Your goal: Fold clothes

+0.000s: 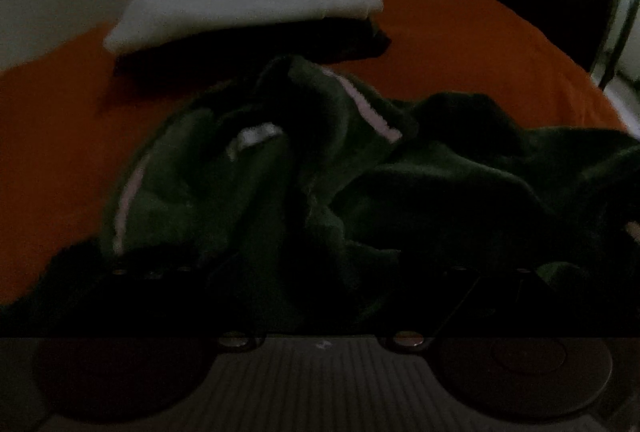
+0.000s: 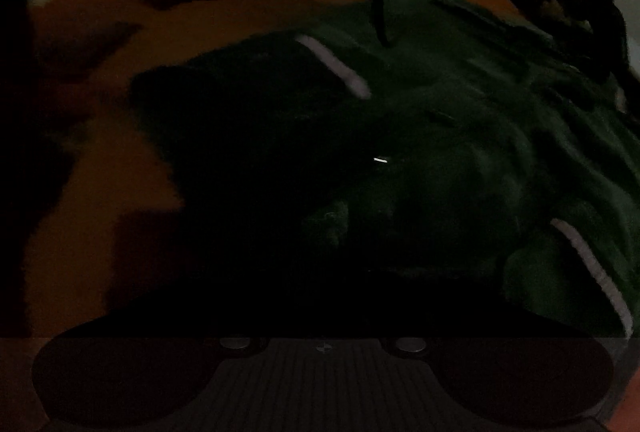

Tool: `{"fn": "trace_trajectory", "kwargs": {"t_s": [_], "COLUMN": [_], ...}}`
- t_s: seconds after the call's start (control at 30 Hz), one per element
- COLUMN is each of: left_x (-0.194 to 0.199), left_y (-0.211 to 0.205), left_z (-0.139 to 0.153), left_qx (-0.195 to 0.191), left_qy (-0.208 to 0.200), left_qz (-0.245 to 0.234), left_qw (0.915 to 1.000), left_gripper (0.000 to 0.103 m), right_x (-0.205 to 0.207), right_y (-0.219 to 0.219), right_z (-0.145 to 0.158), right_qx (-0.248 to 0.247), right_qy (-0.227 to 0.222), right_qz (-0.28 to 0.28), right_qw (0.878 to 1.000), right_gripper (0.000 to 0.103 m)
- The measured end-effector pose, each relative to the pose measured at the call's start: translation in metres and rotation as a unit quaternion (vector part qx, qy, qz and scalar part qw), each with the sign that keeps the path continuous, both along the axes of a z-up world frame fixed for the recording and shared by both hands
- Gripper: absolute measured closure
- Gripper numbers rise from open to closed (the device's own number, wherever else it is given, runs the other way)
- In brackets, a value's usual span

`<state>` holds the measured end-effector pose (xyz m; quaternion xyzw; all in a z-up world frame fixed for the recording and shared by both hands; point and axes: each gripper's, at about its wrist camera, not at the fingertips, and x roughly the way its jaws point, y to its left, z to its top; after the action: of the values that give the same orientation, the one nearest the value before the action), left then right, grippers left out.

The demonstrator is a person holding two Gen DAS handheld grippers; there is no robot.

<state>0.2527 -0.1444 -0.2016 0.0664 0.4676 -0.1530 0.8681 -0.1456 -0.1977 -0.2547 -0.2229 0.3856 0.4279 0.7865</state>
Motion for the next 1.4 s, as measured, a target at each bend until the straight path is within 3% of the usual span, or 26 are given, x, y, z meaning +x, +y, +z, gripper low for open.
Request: {"fn": "trace_trajectory", "kwargs": {"t_s": [0.07,0.13,0.33,0.37,0.43,0.47,0.5,0.7,0.8,0.93,1.03,1.1,1.17,1.23,1.3,1.4], "left_x": [0.004,0.004,0.004,0.004,0.004,0.005,0.004,-0.024,-0.034,-0.028,-0.023,-0.022,-0.024,-0.027,-0.029,-0.037], "left_y": [0.008,0.01,-0.004,-0.007,-0.012,-0.015,-0.016,-0.017,-0.009,0.002,0.002,-0.003,-0.007,-0.01,-0.01,-0.007], "left_z": [-0.008,-0.015,-0.026,-0.028,-0.032,-0.035,-0.037,-0.013,-0.007,-0.019,-0.029,-0.034,-0.036,-0.034,-0.028,-0.011], "left_qx": [-0.012,0.002,0.027,0.029,0.035,0.034,0.03,0.043,0.054,0.076,0.091,0.11,0.124,0.127,0.123,0.12], "left_qy": [0.024,0.027,0.022,0.022,0.022,0.028,0.027,-0.081,-0.097,-0.084,-0.069,-0.067,-0.07,-0.077,-0.086,-0.11], "left_qz": [0.014,0.017,-0.01,-0.016,-0.027,-0.03,-0.025,0.021,0.015,0.029,0.02,0.007,-0.001,-0.014,-0.02,-0.01], "left_qw": [0.9995,0.9995,0.9993,0.9992,0.9988,0.9986,0.9989,0.9955,0.9937,0.9932,0.9932,0.9916,0.9898,0.9888,0.9885,0.9866], "left_gripper": [0.013,0.013,0.013,0.017,0.049,0.078,0.095,0.096,0.096,0.095,0.087,0.062,0.051,0.046,0.03,0.016], "right_x": [-0.013,-0.018,-0.004,-0.004,-0.002,-0.002,-0.002,-0.002,0.001,0.005,0.016,0.024,0.032,0.04,0.048,0.06], "right_y": [-0.003,-0.003,-0.003,-0.003,-0.004,-0.004,-0.003,-0.001,-0.001,-0.001,-0.019,-0.033,-0.047,-0.061,-0.075,-0.096], "right_z": [0.007,0.008,-0.004,-0.004,-0.006,-0.007,-0.007,-0.012,-0.015,-0.02,-0.013,-0.008,-0.002,0.003,0.009,0.017], "right_qx": [0.001,-0.004,-0.002,0.003,0.007,0.008,0.009,0.009,0.007,0.005,0.033,0.055,0.076,0.098,0.119,0.151], "right_qy": [0.008,0.012,0.051,0.059,0.071,0.074,0.076,0.082,0.085,0.09,0.105,0.116,0.127,0.137,0.148,0.163], "right_qz": [0.034,0.043,-0.021,-0.03,-0.042,-0.046,-0.049,-0.049,-0.045,-0.039,-0.069,-0.093,-0.117,-0.14,-0.164,-0.199], "right_qw": [0.999,0.999,0.998,0.998,0.997,0.996,0.996,0.995,0.995,0.995,0.992,0.987,0.982,0.976,0.968,0.955], "right_gripper": [0.095,0.095,0.094,0.093,0.092,0.092,0.092,0.088,0.088,0.088,0.087,0.086,0.082,0.076,0.073,0.064]}}
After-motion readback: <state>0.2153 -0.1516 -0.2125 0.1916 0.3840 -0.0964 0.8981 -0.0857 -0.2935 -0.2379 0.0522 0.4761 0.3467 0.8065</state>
